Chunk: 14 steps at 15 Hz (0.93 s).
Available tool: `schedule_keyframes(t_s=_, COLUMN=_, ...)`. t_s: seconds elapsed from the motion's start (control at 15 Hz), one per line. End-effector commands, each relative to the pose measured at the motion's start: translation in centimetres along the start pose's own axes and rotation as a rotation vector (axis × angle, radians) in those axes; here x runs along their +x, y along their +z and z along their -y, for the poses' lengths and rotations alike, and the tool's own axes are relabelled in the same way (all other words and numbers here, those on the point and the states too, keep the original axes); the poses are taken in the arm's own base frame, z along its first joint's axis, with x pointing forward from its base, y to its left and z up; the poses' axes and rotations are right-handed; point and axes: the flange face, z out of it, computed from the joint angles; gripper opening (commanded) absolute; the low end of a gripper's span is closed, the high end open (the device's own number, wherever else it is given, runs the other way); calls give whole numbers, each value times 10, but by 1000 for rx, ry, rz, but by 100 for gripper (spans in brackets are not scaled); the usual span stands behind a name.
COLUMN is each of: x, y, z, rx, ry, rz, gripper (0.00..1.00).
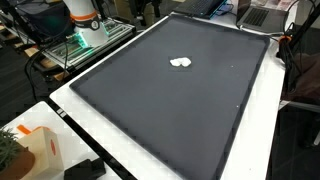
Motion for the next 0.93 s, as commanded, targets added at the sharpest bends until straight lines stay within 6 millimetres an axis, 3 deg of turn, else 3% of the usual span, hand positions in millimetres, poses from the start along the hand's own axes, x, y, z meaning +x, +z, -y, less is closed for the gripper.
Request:
schedule_keyframes(t_s=0.0, x=9, y=23, z=1, rx=45, ry=0, rz=-29, gripper=100)
schedule_keyframes(t_s=0.47, x=24, y=72, z=-2, rx=90, ry=-17, rz=-209, gripper=100)
schedule_keyframes(t_s=0.87, x=17, y=78, z=41, rx=136, ry=-63, rz=-256, gripper=100)
